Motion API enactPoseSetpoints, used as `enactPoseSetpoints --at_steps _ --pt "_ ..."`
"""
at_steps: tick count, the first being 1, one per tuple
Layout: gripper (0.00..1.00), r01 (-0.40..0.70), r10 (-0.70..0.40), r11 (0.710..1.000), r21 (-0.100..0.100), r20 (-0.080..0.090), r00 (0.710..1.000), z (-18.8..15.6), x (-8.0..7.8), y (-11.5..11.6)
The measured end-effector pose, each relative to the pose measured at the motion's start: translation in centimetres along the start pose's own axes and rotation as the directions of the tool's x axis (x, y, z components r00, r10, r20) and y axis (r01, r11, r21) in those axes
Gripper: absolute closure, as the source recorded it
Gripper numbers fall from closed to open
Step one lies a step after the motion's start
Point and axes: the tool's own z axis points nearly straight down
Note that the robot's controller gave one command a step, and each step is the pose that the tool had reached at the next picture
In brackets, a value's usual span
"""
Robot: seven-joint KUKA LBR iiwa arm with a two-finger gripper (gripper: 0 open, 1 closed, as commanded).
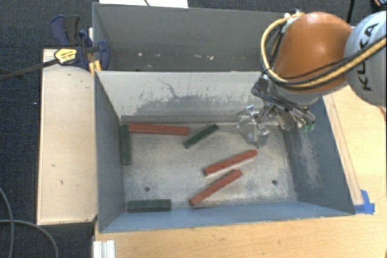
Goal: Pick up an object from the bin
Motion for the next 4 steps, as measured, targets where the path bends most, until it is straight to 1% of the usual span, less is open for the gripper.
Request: enactPoseSetpoints --at_steps 1,2,3,4 --pt "0.00 -0.002 0.002 1.000 -0.004 -0.008 1.000 0.5 0.2 0.1" --pt "0.00 0.005 -0.005 1.000 -0.008 -0.014 1.000 13.5 -0.7 -2.6" --pt "1.00 0.005 -0.005 1.000 -0.005 -0.007 1.000 13.0 -0.9 -2.7" --pt "1.00 0.140 -0.140 0.990 -0.001 0.000 0.990 -1.1 -2.6 -1.7"
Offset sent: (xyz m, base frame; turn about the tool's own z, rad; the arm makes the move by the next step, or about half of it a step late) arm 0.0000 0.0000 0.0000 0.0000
